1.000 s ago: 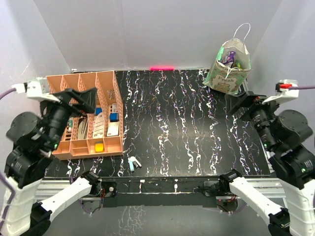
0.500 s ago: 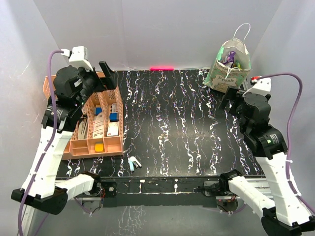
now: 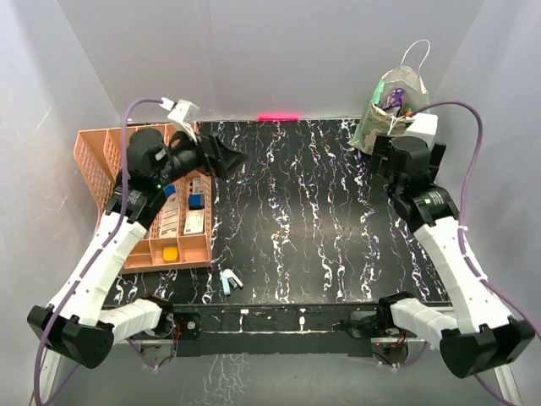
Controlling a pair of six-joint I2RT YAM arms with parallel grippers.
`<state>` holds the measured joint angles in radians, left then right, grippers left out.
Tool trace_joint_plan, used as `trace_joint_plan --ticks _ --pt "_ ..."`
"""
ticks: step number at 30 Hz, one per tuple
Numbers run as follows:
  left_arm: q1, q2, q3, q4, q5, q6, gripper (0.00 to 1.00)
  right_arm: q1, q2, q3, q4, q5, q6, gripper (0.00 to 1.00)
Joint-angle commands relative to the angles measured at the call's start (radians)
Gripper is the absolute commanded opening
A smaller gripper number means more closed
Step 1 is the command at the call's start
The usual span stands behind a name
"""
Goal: Take the snacks out of the paper bag
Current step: Move the paper bag to the center of the board.
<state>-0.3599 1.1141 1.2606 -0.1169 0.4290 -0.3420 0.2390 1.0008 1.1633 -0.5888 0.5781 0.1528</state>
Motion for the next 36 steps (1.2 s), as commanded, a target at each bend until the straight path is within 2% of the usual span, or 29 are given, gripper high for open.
trace_joint_plan --ticks 1,7,11,14,23,31,36 --pt "-0.061 -0.029 -0.060 0.141 0.121 0.009 0.98 -0.009 0.079 0.066 0.130 0.016 -0.104 0.98" --pt "-0.140 -0.051 -0.122 0.149 0.037 0.093 0.98 -0.021 0.240 0.183 0.159 -0.009 -0.210 0.98" --pt "-0.157 -0.054 -0.183 0.189 0.026 0.079 0.98 -0.036 0.350 0.304 0.131 -0.024 -0.245 0.99" --pt "-0.169 -0.055 -0.215 0.194 0.018 0.084 0.98 -0.047 0.426 0.387 0.099 -0.040 -0.252 0.94" --pt "-0.195 -0.076 -0.269 0.145 -0.160 0.126 0.98 -0.129 0.608 0.538 0.061 -0.090 -0.237 0.71" --pt "-0.198 -0.019 -0.286 0.166 -0.142 0.088 0.98 -0.144 0.687 0.559 0.053 -0.113 -0.210 0.61" --pt "-0.200 -0.014 -0.299 0.189 -0.116 0.086 0.98 -0.153 0.706 0.524 0.081 -0.057 -0.214 0.51"
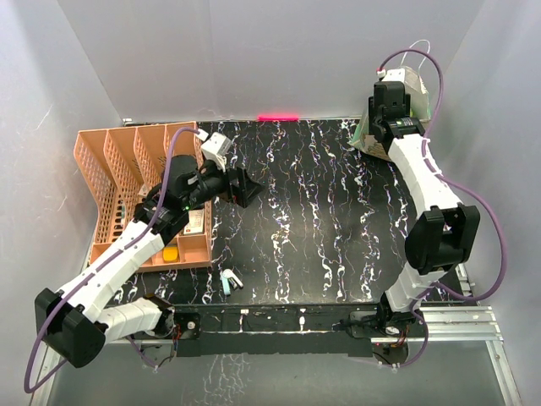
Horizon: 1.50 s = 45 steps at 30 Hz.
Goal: Take the snacks out of the paper bag
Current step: Move the paper bag to the center of the board.
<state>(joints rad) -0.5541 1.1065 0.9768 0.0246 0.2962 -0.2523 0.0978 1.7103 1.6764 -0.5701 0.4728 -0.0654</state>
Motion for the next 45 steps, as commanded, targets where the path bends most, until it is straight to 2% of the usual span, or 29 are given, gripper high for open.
trace_joint_plan --ticks 1,5,9,16,24,33,41,45 --pt "-0.005 -0.005 -0.016 0.047 0.013 -0.001 0.98 -0.016 0.002 0.009 0.065 0.057 0.008 0.49" --pt "-0.005 0.006 -0.013 0.040 0.003 0.006 0.98 -0.027 0.010 0.006 0.069 0.037 0.021 0.34" --pt "-0.004 0.018 -0.010 0.035 0.001 0.009 0.98 -0.027 0.009 0.013 0.053 0.014 0.028 0.26" --pt "-0.004 0.018 -0.011 0.035 0.003 0.008 0.98 -0.025 -0.041 -0.019 0.018 -0.117 0.032 0.08" --pt "-0.004 0.037 -0.009 0.032 0.008 0.002 0.98 0.070 -0.111 -0.027 -0.075 -0.140 0.047 0.07" --pt "-0.004 0.059 -0.007 0.032 0.015 -0.002 0.98 0.250 -0.163 -0.039 -0.169 -0.129 0.162 0.07" --pt "-0.004 0.070 -0.007 0.032 0.019 -0.005 0.98 0.404 -0.084 0.084 -0.225 -0.199 0.261 0.07" --pt "-0.004 0.073 -0.007 0.029 0.015 -0.002 0.98 0.433 -0.034 0.158 -0.207 -0.282 0.287 0.08"
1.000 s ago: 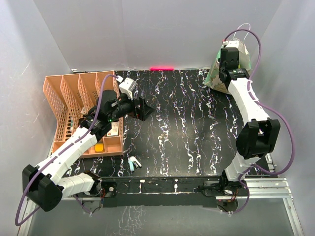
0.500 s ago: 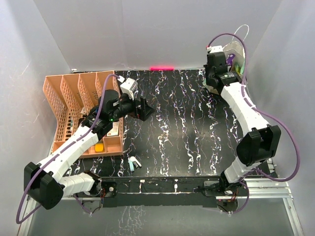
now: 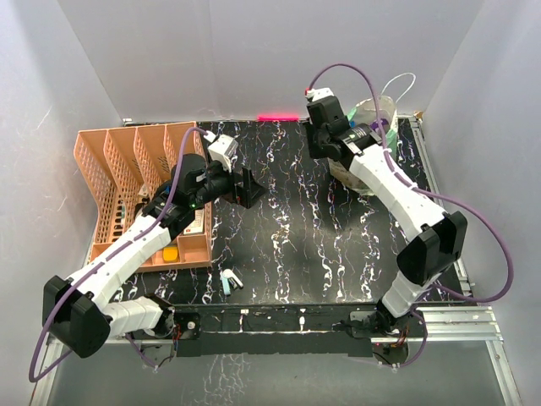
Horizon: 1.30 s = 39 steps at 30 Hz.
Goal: Take the snacks out of the paper bag
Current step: Move the paper bag to the center of the board.
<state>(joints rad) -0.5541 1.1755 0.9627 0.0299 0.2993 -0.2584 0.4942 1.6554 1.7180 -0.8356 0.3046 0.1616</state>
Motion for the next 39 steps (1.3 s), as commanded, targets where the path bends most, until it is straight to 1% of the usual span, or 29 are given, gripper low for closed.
trace_joint_plan --ticks 1,4,6,8,11,12,15,16,22,24,26,28,31,33,36,39 --pt "-0.003 0.006 0.009 0.023 0.011 0.004 0.98 0.036 0.032 0.134 0.069 -0.126 0.061 0.08" --pt "-0.004 0.009 0.012 0.017 0.007 0.010 0.98 0.038 0.072 0.194 0.083 -0.130 0.056 0.08" --pt "-0.004 0.011 0.011 0.014 0.003 0.012 0.98 0.036 0.108 0.239 0.072 -0.125 0.042 0.11" --pt "-0.003 0.010 0.012 0.013 0.002 0.014 0.98 0.037 0.135 0.280 0.046 -0.110 0.026 0.17" --pt "-0.004 0.012 0.012 0.012 0.001 0.015 0.98 0.036 0.127 0.301 0.019 -0.066 0.004 0.28" --pt "-0.004 0.012 0.013 0.013 0.003 0.014 0.98 0.037 0.110 0.291 0.021 -0.051 -0.007 0.33" --pt "-0.004 0.016 0.013 0.015 0.011 0.011 0.98 0.035 0.029 0.233 0.045 -0.005 -0.031 0.55" --pt "-0.004 0.018 0.013 0.016 0.014 0.010 0.98 0.037 0.001 0.206 0.058 0.013 -0.036 0.59" --pt "-0.004 0.030 0.014 0.017 0.019 0.008 0.98 0.034 -0.183 0.005 0.193 0.174 -0.092 0.79" --pt "-0.004 0.035 0.014 0.017 0.021 0.006 0.98 0.021 -0.218 -0.033 0.226 0.221 -0.112 0.84" --pt "-0.004 0.039 0.015 0.018 0.023 0.005 0.98 -0.021 -0.233 -0.045 0.242 0.241 -0.108 0.88" --pt "-0.004 0.044 0.014 0.017 0.024 0.005 0.99 -0.100 -0.238 -0.046 0.252 0.208 -0.094 0.90" --pt "-0.004 0.052 0.015 0.018 0.024 0.004 0.98 -0.273 -0.228 -0.026 0.264 0.025 -0.056 0.90" --pt "-0.003 0.055 0.015 0.017 0.026 0.004 0.98 -0.360 -0.210 -0.014 0.281 -0.076 -0.029 0.90" --pt "-0.004 0.058 0.016 0.015 0.023 0.006 0.98 -0.460 -0.169 0.022 0.302 -0.175 0.020 0.90" --pt "-0.004 0.062 0.016 0.013 0.021 0.008 0.98 -0.548 -0.120 0.025 0.363 -0.264 0.075 0.90"
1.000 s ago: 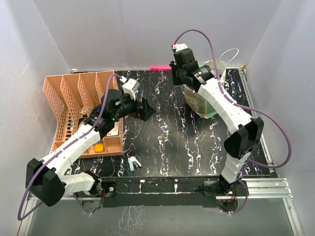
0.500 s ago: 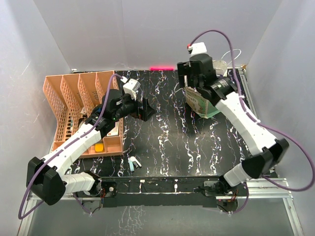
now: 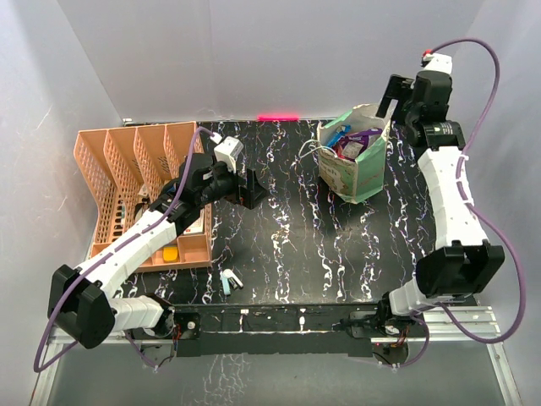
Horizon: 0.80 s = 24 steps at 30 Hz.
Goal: Take the snacks out of the paper bag
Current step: Move the paper bag to the center of the board.
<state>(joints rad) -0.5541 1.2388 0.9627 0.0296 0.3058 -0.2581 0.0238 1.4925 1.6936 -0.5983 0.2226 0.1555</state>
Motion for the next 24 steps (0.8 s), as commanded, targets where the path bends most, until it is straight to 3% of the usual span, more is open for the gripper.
trace_joint_plan --ticks 1,5,13,19,24 --pt "-0.004 -0.001 0.016 0.013 0.016 0.008 0.98 -0.103 0.062 0.049 0.150 -0.226 0.102 0.90" --pt "-0.004 0.005 0.016 0.014 0.018 0.007 0.98 -0.199 0.144 0.064 0.229 -0.411 0.190 0.82" --pt "-0.003 0.008 0.019 0.010 0.011 0.008 0.98 -0.315 0.302 0.052 0.424 -0.753 0.397 0.55" --pt "-0.004 0.013 0.019 0.011 0.010 0.010 0.98 -0.315 0.369 0.069 0.452 -0.811 0.433 0.55" --pt "-0.004 0.019 0.020 0.011 0.013 0.007 0.98 -0.317 0.363 0.063 0.473 -0.823 0.430 0.39"
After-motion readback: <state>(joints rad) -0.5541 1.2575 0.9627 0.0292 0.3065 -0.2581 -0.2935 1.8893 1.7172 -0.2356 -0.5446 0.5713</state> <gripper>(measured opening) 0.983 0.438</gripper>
